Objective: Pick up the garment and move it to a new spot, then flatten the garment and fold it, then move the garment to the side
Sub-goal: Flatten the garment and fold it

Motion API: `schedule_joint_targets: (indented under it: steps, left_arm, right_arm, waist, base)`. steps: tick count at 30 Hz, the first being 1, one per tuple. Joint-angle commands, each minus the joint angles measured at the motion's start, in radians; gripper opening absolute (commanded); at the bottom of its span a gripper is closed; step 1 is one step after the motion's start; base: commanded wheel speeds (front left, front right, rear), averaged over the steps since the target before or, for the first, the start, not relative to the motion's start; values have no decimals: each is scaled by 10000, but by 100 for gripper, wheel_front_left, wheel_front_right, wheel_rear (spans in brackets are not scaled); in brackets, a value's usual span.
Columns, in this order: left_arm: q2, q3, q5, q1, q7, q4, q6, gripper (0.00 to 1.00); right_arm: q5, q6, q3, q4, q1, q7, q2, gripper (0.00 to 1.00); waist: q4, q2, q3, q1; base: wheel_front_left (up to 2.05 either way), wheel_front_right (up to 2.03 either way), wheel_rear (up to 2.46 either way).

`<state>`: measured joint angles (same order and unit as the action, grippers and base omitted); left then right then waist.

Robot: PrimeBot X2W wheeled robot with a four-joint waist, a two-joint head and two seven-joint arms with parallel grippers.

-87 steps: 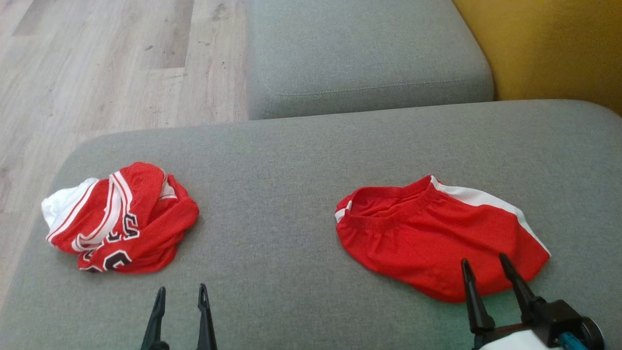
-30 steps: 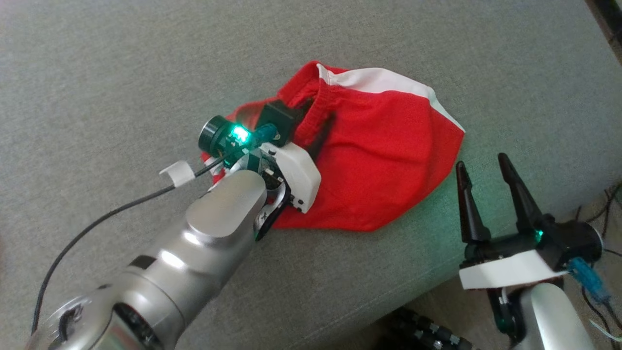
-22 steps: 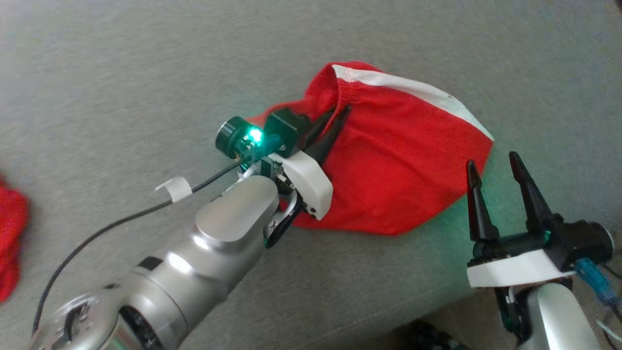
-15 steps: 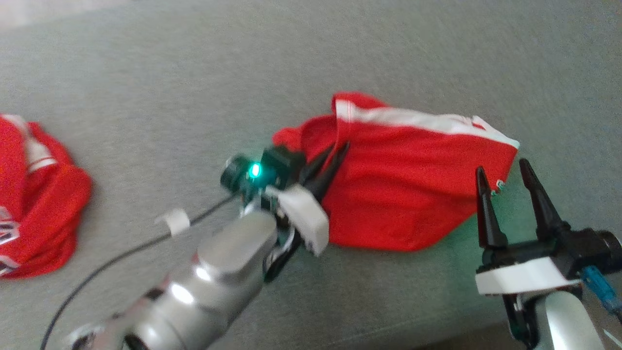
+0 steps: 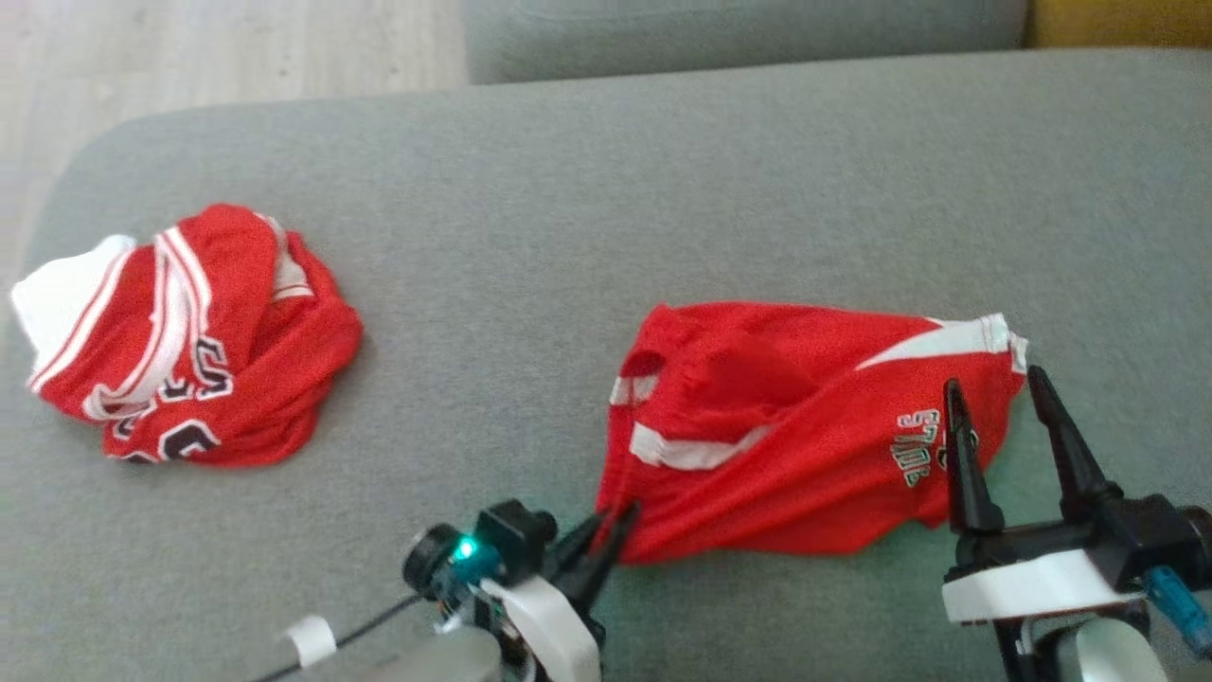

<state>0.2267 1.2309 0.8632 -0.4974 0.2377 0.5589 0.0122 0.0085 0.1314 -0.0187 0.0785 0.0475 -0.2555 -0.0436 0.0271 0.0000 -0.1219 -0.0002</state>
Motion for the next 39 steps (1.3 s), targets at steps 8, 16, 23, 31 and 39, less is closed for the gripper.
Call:
schedule_joint_targets:
  steps: [8, 16, 23, 31, 39]
  left_arm:
    - [-12, -398, 323, -55, -110, -1328, 353, 100]
    - [-286, -1053, 1358, -111, -422, -1147, 171, 100]
    - [-414, -1389, 1921, -408, -879, -583, 71, 100]
    - [-487, -1531, 2280, -584, -1147, -378, -246, 0]
    - [-473, -1584, 2480, -600, -1158, -430, -642, 0]
  right_arm:
    - [346, -7, 613, 66, -121, -63, -66, 100]
    - [412, -7, 917, 214, -125, -63, -66, 100]
    - [450, -7, 1003, 217, -174, -63, -66, 100]
    - [492, -7, 1007, 227, -167, -63, -66, 100]
    - [493, -7, 918, 221, -149, -63, -66, 100]
  waist:
    - [-205, 0, 390, 2]
    - [190, 0, 423, 2]
    - [556, 0, 299, 2]
    - [665, 0, 223, 2]
    - [529, 0, 278, 2]
  base:
    - [0, 0, 0]
    - [0, 0, 0]
    - [0, 0, 0]
    - [0, 0, 0]
    - [0, 0, 0]
